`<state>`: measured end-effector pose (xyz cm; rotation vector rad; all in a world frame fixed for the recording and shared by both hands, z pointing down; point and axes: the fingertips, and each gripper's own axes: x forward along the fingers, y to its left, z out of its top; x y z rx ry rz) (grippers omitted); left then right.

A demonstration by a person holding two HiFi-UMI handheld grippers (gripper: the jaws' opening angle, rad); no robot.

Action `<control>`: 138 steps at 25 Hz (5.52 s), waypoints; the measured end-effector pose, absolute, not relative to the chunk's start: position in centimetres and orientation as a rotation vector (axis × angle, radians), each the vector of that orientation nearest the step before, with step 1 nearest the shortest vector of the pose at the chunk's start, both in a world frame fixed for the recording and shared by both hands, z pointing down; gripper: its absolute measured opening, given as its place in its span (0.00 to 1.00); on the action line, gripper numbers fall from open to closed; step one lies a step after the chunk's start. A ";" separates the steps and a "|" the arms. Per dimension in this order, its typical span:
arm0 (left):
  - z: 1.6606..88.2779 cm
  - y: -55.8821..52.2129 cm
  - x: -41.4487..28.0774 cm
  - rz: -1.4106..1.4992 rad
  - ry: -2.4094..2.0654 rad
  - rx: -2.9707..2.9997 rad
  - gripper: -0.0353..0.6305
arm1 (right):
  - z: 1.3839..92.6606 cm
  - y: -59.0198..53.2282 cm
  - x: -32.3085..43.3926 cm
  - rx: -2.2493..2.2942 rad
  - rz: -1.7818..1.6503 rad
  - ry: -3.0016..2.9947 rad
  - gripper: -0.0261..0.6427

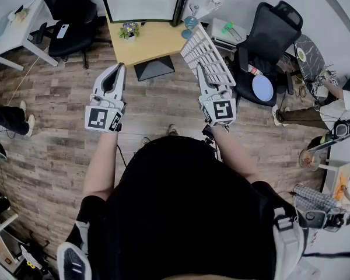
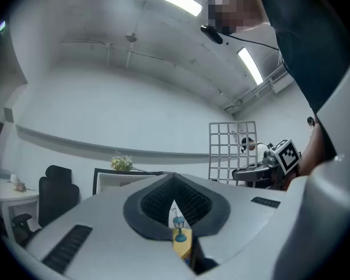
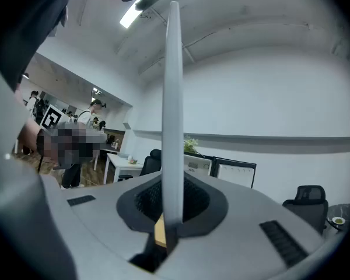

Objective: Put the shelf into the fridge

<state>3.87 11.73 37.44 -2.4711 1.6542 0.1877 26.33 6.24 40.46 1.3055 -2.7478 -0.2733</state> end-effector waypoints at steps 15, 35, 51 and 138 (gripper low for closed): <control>37.7 13.1 4.5 0.172 1.638 -2.480 0.08 | 41.3 7.2 26.0 1.269 -0.198 -2.785 0.10; 38.1 15.9 -0.4 0.230 1.627 -2.498 0.08 | 41.5 11.8 20.9 1.310 -0.163 -2.803 0.10; 38.1 14.6 -1.3 0.236 1.625 -2.478 0.08 | 42.3 10.8 19.3 1.291 -0.167 -2.820 0.10; 41.8 -20.6 -10.0 0.168 1.525 -2.735 0.08 | 46.2 -19.3 4.7 1.158 -0.147 -2.812 0.10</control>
